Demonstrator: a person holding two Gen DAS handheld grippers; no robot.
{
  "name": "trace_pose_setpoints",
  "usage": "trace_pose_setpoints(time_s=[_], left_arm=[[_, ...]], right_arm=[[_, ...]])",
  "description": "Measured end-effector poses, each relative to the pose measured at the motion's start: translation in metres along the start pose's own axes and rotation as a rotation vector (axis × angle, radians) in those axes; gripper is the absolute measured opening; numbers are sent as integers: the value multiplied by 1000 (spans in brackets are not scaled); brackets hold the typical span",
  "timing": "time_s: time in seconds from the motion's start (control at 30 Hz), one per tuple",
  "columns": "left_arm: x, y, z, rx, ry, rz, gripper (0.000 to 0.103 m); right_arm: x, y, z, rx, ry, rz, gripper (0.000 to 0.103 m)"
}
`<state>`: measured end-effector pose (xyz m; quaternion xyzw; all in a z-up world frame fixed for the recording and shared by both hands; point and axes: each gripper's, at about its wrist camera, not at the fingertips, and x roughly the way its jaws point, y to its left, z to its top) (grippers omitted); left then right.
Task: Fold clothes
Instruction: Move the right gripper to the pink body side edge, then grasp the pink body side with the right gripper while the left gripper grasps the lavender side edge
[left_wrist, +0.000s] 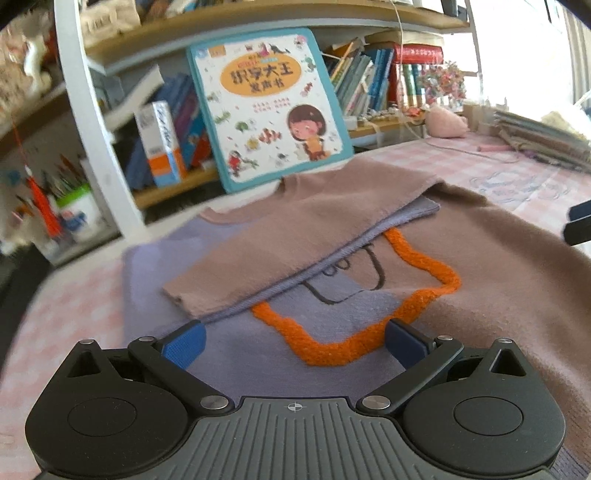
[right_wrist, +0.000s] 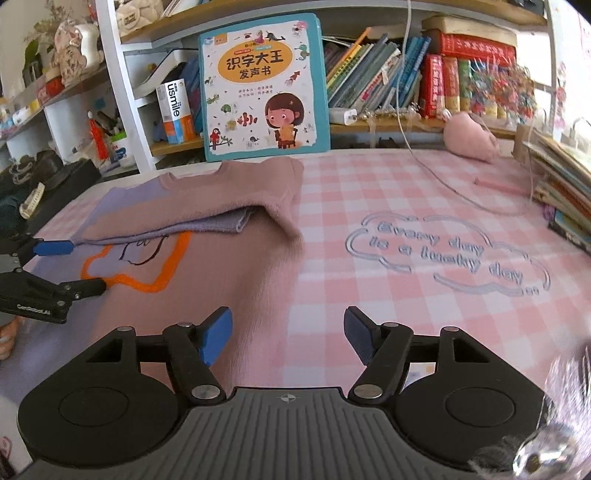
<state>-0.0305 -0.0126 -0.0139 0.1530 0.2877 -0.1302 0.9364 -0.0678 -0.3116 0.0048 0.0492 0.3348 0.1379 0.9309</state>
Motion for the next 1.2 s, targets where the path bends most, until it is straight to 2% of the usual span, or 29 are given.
trace_pose_setpoints(time_s=[0.07,0.23,0.37,0.43,0.53,0.57,0.63,0.7,0.77,0.83,0.87,0.9,0.93,1.0,1.1,1.13,1.2], left_arm=[[-10,1,2,-4,-2,40,103],[-43,27,-3,-115,0,110,103],[-63,46,-21,-146,59,275,103],[-70,53,-32,-160,101,315,103],[-78,70,-50,-268,165,278,98],[-79,77,-54,-312,181,257,92],[-83,89,-63,-399,205,216,79],[-82,99,-72,-482,224,170,60],[-83,102,-77,-536,208,143,55],[-84,101,-80,-553,194,125,44],[-84,101,-80,-569,185,109,33],[-84,103,-80,-600,177,77,23],[-83,104,-80,-635,168,38,19],[-82,106,-79,-695,150,-33,17],[-84,97,-70,-657,128,-45,18],[-85,95,-69,-651,131,-49,20],[-85,93,-67,-642,140,-56,33]], right_arm=[[-5,-5,-4,34,0,23,65],[-8,-18,-11,130,5,98,64],[-12,-21,-19,177,6,134,62],[-14,-23,-22,200,7,151,61],[-16,-26,-28,234,8,177,46],[-16,-24,-29,231,12,185,43],[-16,-20,-29,218,21,199,40],[-16,-15,-30,205,30,213,34],[-13,-10,-30,189,41,218,27],[-10,-5,-29,174,46,214,22],[-9,-4,-28,173,50,214,17],[-8,-3,-28,173,54,216,15],[-9,-3,-26,175,46,226,15],[-12,-2,-24,182,24,251,14],[-15,0,-20,192,-3,283,14],[-16,1,-19,195,-6,288,14],[-13,-1,-20,208,13,286,15]])
